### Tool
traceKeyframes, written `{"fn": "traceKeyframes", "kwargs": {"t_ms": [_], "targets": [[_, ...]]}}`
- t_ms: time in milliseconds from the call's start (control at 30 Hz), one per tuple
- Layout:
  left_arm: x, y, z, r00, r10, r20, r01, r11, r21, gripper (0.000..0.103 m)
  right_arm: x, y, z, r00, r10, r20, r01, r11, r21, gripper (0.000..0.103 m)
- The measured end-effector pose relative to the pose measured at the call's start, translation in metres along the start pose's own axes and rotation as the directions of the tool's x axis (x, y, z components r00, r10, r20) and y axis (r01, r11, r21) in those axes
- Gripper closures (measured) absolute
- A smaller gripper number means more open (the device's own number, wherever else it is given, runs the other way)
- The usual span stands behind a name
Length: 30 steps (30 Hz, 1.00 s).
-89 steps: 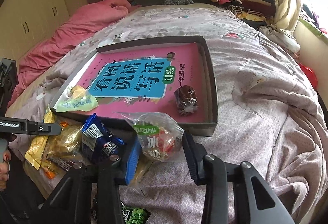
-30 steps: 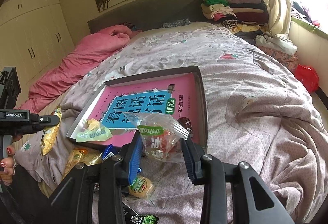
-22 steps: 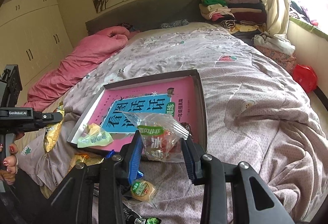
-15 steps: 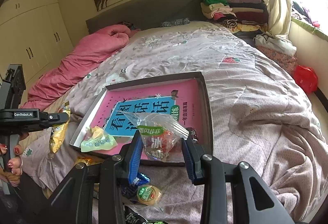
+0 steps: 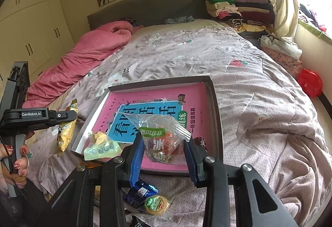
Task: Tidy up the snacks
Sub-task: 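Carry the yellow bag with the left tool while the right tool carries the candy bag over the tray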
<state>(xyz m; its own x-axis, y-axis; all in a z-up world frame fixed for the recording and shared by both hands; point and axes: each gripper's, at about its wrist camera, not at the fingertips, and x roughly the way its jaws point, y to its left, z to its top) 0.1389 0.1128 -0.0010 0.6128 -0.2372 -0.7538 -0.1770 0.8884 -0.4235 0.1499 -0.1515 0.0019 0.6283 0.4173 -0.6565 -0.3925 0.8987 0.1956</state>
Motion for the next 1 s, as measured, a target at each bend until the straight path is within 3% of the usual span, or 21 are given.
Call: {"fn": "traceKeyframes", "kwargs": {"t_ms": [267, 567, 1000], "targets": [[0.010, -0.002, 0.010, 0.999, 0.035, 0.015, -0.035, 0.999, 0.031, 0.077, 0.007, 0.001, 0.005, 1.000, -0.004, -0.012, 0.004, 1.000, -0.002, 0.065], [0.025, 0.008, 0.016, 0.999, 0.024, 0.033, -0.025, 0.999, 0.026, 0.077, 0.018, 0.003, 0.009, 0.999, -0.005, -0.038, 0.004, 1.000, -0.006, 0.065], [0.042, 0.008, -0.001, 0.996, 0.086, 0.035, -0.088, 0.992, 0.086, 0.077, 0.033, 0.001, 0.011, 0.998, -0.010, -0.065, 0.010, 1.000, 0.009, 0.065]]}}
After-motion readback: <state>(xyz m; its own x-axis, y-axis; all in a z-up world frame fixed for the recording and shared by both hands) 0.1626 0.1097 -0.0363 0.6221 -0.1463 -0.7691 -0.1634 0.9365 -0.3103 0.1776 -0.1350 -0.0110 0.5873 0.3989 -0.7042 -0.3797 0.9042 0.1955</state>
